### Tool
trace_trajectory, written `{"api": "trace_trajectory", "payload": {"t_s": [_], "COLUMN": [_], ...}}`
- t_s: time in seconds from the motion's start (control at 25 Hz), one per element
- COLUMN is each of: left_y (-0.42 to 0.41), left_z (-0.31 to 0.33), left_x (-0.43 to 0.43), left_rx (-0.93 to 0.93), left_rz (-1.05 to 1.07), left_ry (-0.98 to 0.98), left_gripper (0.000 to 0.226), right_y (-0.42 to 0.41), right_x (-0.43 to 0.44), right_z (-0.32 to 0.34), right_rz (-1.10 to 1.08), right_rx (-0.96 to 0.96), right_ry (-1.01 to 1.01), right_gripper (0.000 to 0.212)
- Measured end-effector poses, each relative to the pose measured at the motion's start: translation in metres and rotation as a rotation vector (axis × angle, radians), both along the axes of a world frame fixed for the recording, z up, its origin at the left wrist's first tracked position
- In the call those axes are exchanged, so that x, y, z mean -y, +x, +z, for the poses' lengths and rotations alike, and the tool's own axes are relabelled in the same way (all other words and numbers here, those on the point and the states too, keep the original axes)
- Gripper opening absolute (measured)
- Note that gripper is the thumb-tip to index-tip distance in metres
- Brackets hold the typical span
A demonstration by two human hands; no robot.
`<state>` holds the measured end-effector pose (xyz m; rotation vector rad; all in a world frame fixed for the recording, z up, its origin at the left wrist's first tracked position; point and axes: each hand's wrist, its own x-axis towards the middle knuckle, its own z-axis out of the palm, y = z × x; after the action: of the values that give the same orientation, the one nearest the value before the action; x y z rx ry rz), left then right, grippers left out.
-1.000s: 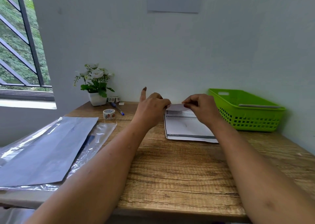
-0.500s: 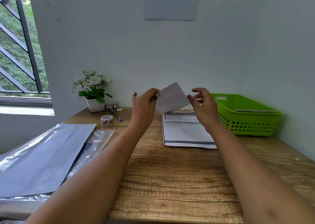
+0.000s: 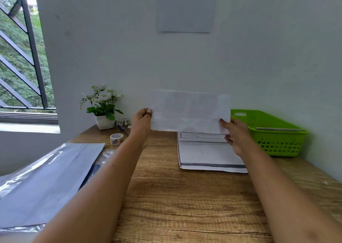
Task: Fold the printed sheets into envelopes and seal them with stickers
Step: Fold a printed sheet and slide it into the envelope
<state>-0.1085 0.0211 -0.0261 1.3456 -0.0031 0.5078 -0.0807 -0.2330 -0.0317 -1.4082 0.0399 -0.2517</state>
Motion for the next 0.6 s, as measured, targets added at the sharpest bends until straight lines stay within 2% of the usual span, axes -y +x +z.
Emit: {"api": "trace_trajectory", "payload": {"t_s": [0.04, 0.08, 0.2, 0.28, 0.4, 0.6], "left_y": [0.001, 0.004, 0.011, 0.016, 0.014, 0.014], "left_z": [-0.003, -0.007, -0.017, -0.021, -0.02, -0.011], "left_x": [-0.006, -0.012, -0.029, -0.038, -0.042, -0.046], "left_rx": [-0.065, -0.131, -0.329, -0.487, -0.68, -0.75], "left_rz": [0.026, 0.046, 0.067, 0.047, 0.006, 0.014], "left_ry": [0.074, 0.145, 0.251, 0.366, 0.735, 0.869], "left_gripper": [0.022, 0.02, 0.008, 0.026, 0.045, 0.045], "right_y": [-0.001, -0.001, -0.005, -0.007, -0.007, -0.007], "right_x": [0.002, 0.004, 0.006, 0.006, 0.007, 0.005], "right_z": [0.001, 0.001, 0.005, 0.008, 0.008, 0.002], "right_rz": [0.01, 0.02, 0.032, 0.047, 0.067, 0.055], "right_rx": [-0.033, -0.065, -0.131, -0.198, -0.34, -0.379], "right_ry": [0.001, -0.015, -0.265, -0.472, -0.764, -1.346], "right_gripper": [0.013, 0.005, 0.019, 0.016, 0.014, 0.034]}}
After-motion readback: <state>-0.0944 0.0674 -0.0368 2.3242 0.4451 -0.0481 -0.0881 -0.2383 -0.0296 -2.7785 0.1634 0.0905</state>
